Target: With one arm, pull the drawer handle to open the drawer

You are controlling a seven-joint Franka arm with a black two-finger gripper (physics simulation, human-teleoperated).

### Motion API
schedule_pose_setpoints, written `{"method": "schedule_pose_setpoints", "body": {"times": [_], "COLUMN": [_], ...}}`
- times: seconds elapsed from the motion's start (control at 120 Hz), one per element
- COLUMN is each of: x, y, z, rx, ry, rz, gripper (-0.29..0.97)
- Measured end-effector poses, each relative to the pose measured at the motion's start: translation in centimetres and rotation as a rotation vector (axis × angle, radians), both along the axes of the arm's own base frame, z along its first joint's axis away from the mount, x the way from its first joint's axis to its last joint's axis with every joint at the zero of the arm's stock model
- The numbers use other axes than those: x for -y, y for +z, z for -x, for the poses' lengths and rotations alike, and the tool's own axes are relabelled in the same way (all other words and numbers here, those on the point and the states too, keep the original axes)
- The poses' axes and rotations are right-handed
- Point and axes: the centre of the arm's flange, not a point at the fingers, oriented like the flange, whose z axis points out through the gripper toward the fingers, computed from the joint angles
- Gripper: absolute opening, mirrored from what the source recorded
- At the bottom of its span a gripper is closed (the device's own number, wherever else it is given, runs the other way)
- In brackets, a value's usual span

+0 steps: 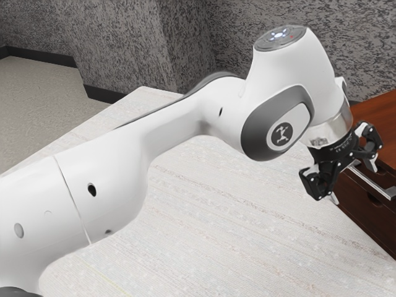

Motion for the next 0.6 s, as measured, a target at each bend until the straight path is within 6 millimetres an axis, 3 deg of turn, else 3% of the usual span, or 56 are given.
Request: {"method": "schedule_pose_setpoints", "body": {"times": [0.275,0.6], "x": [0.0,0.0], "y": [-0.4,-1.8], "z": [-0.1,-0.6], "rx": [-0.007,-0.015], "ry": [-0.003,-0.004], "rz": [0.008,0.013], "gripper": [0.51,0.43]}}
